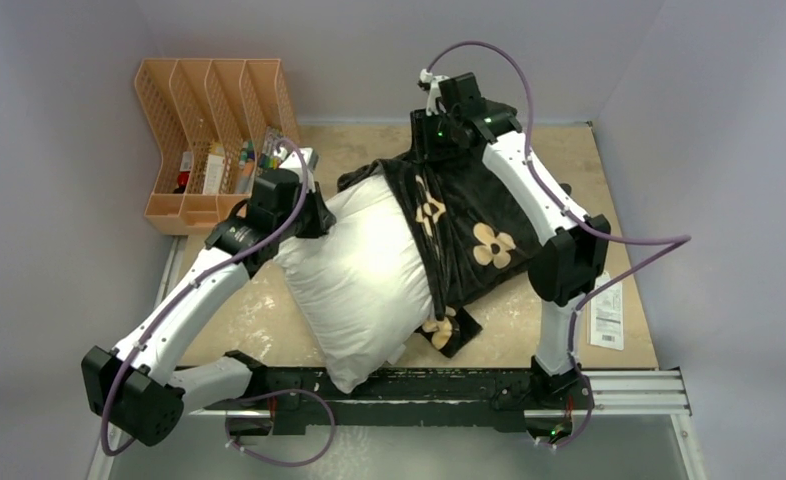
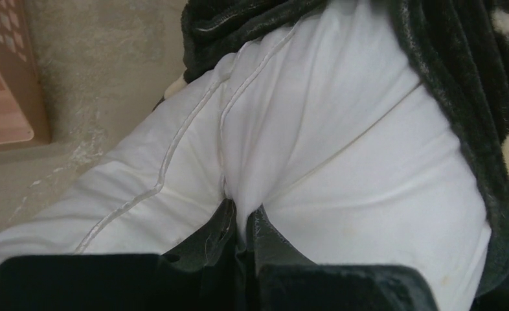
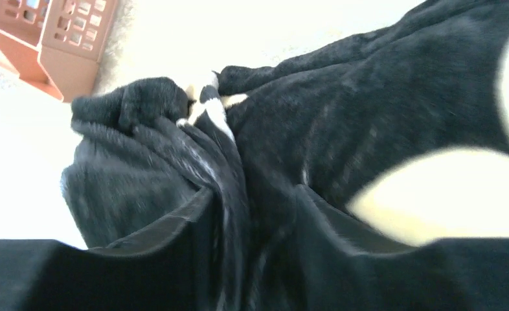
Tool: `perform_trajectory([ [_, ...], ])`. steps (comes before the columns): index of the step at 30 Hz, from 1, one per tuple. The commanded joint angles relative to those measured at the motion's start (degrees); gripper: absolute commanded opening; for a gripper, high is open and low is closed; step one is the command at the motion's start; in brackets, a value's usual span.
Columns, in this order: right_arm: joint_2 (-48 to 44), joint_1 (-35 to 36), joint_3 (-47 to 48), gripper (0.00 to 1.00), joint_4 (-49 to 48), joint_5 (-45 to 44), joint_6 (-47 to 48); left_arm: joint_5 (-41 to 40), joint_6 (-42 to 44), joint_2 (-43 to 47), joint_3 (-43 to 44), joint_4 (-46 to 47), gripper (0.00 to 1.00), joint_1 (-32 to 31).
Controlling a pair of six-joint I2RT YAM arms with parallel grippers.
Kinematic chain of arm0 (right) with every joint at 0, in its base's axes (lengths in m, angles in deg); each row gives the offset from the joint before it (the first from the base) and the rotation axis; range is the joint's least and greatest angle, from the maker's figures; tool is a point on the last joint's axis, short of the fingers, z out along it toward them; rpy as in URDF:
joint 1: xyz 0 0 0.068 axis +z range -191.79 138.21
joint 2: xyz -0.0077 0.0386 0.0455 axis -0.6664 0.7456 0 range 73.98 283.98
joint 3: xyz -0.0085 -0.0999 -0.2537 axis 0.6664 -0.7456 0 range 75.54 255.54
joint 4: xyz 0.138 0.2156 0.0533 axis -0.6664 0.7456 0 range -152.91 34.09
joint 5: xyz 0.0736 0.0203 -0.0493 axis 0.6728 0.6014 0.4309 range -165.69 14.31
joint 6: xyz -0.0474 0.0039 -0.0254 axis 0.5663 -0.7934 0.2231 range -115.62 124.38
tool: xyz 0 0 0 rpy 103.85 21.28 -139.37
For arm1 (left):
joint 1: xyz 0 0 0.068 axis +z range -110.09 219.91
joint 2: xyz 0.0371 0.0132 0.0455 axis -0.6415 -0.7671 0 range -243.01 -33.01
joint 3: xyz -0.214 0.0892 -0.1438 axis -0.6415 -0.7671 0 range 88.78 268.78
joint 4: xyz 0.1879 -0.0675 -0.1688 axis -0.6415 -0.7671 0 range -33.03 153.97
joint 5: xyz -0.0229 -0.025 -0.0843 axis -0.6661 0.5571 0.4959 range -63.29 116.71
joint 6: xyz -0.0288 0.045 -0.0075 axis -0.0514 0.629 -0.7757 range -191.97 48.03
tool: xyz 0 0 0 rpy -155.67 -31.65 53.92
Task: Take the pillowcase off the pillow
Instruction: Remove the pillow from the pillowcase.
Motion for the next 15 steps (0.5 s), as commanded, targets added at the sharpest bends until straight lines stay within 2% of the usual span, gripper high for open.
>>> perform_trajectory([
  [1,-11.7,-4.6,-2.5,0.57,-3.9,4.4,2.9,-10.3,1.7,-3.7,5.1,-10.0,0.0,4.3],
  [5,-23.8,-4.6,-15.9,0.73,-6.3,8.1,3.8,-6.4,4.5,-8.2,11.0,-7.0,0.0,8.2],
  [11,-39.5,-3.1,-42.1,0.77,-12.8,22.3,0.0,-1.1,8.1,-19.8,23.7,-6.4,0.0,13.3],
  [14,-41.4,1.2,-48.5,0.75,-16.3,18.4,-2.3,-0.5,9.9,-25.3,30.4,-7.4,0.0,13.4],
  [15,-40.6,3.1,-49.0,0.74,-16.4,14.4,-2.5,-0.8,10.0,-26.8,32.3,-7.7,0.0,13.4],
])
